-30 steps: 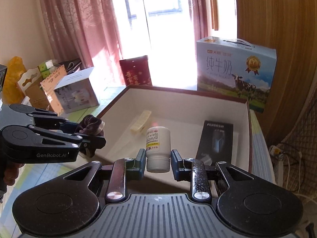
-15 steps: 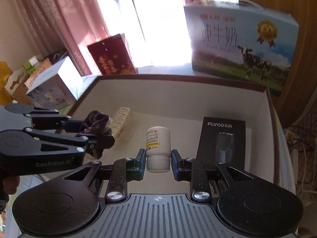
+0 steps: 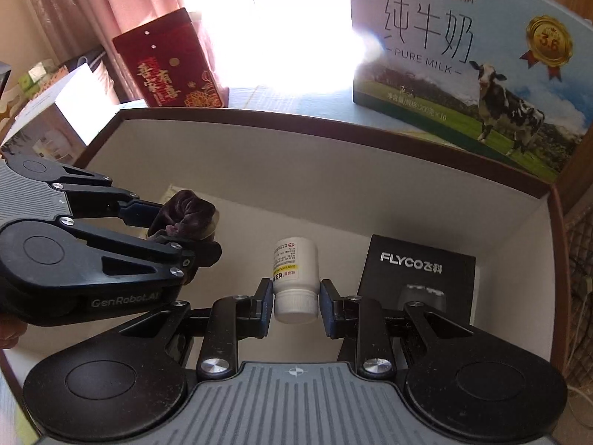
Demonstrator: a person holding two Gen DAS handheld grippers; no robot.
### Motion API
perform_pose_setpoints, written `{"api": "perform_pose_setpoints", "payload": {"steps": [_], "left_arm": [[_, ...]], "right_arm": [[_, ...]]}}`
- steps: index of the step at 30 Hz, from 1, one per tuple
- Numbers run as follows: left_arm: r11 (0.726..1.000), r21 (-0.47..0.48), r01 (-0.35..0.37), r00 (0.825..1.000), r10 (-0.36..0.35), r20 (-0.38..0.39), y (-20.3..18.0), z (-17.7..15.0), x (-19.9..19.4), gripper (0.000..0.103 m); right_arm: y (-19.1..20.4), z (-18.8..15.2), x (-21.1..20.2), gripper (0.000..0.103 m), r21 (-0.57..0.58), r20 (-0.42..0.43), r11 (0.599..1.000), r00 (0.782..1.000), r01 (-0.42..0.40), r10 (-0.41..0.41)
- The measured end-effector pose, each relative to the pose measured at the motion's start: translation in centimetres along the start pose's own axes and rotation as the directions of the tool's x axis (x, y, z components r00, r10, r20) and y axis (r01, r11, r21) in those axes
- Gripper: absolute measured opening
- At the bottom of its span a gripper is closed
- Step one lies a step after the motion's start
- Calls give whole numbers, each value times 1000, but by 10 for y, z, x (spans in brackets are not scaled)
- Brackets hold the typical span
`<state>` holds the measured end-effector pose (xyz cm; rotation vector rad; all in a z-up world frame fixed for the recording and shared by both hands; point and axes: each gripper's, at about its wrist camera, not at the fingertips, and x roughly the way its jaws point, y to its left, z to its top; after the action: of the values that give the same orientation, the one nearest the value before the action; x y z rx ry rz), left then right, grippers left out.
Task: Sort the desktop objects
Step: 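Lower and release the scrunchie and pill bottle into the box with both tools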
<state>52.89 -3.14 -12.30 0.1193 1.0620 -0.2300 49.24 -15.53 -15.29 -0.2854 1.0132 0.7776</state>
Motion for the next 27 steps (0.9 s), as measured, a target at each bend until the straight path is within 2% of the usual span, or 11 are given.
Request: {"api": "perform_pose_setpoints", "payload": {"steps": [3,6,18,19,23,27], "left_arm": [[1000,-27,10,1000,-10,-5,4,3,4,39],[1000,-13,3,1000,-3,9,3,4,2,53],[1000,-14,-18,999,18,44,10,2,-13,62],[1000,-8,-17,999,18,51,10,0,-16,62],[1000,6,-9,997,8,79,10,-8,-31,62],[1000,24,-2,994,0,106,6,-18,-49,63]], "right_arm": [[-4,2,4,24,2,0,1000,1000,-1,1],[-4,2,4,24,-1,1,1000,1000,-5,5],[-5,0,-5,25,12,46,1000,999,-26,25],[-5,-1,-7,27,13,48,1000,999,-25,24],[-1,-7,-21,55,-5,81,1000,997,-11,11],[3,-14,-38,68,-15,116,1000,993,-2,3]]}}
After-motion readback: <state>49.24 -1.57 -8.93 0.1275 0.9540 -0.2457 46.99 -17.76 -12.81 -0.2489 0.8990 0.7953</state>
